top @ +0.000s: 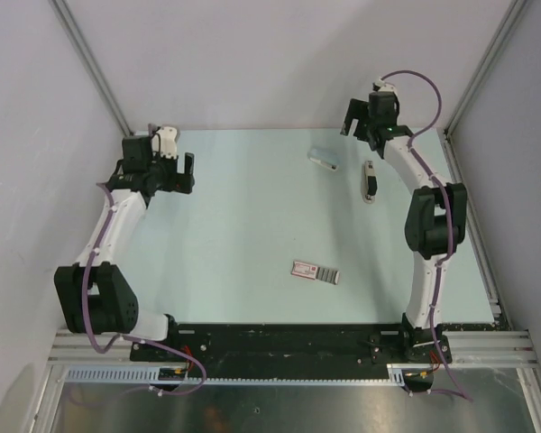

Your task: Unload the staples from the stapler

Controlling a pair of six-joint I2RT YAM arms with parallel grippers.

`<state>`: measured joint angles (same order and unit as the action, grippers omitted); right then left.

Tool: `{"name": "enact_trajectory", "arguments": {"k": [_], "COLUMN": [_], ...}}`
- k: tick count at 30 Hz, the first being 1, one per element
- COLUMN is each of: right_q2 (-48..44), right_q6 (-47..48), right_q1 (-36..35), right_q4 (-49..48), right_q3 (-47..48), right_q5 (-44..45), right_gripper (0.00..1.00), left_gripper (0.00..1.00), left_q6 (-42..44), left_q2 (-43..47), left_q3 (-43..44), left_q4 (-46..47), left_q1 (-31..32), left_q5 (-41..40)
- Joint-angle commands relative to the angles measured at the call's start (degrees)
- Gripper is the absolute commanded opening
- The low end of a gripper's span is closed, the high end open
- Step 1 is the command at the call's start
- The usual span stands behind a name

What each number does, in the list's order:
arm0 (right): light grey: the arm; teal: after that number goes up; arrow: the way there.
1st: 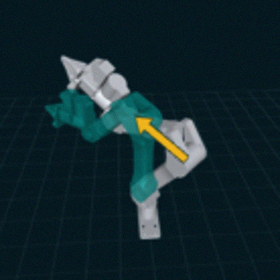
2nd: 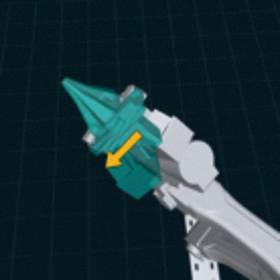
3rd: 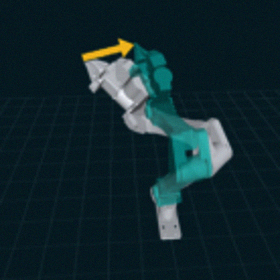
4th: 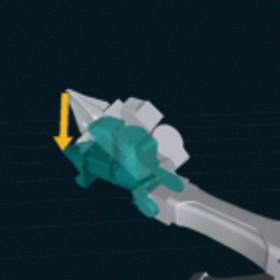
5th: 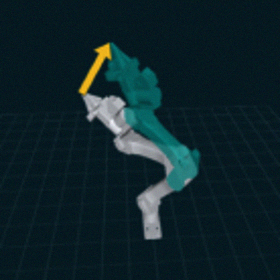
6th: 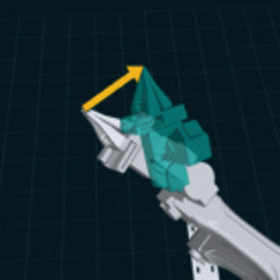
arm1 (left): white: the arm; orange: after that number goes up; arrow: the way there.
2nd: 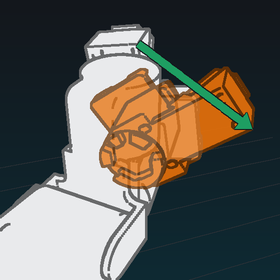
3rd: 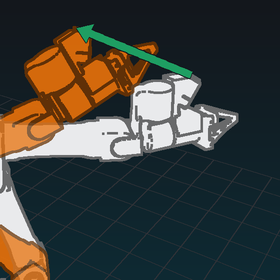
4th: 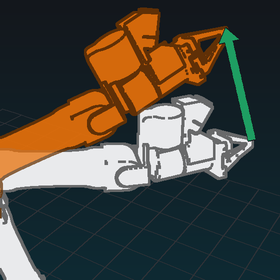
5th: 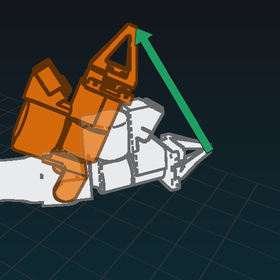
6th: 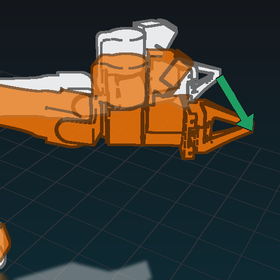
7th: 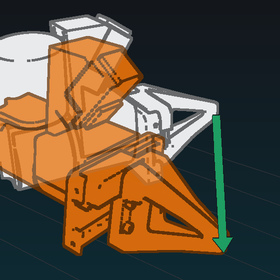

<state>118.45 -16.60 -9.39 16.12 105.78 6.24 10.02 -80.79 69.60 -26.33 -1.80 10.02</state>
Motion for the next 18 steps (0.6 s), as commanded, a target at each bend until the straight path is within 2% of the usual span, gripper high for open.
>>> {"name": "enact_trajectory", "arguments": {"k": [1, 8, 13, 18], "right_q2": [4.8, 15.4, 19.3, 24.2], "right_q6": [4.9, 13.1, 16.2, 18.5], "right_q1": [-2.8, -3.7, -2.5, -1.0], "right_q4": [-0.9, 0.3, -4.4, -2.8], "right_q3": [7.1, 20.9, 23.4, 27.6], "right_q5": [2.6, 2.8, -4.2, -11.1], "right_gripper": [0.99, 0.99, 0.99, 0.97], "left_gripper": [1.00, 0.99, 0.99, 1.00], "left_q6": [1.0, 0.0, -0.6, -0.4], "left_q2": [-1.7, -4.8, -5.7, -5.4], "left_q3": [3.3, 5.2, 4.5, 2.9], "left_q4": [0.2, 0.7, 2.0, 3.4], "left_q1": [-0.4, -0.4, -0.4, -0.2], "left_q5": [-0.4, 2.1, 2.9, 2.2]}}
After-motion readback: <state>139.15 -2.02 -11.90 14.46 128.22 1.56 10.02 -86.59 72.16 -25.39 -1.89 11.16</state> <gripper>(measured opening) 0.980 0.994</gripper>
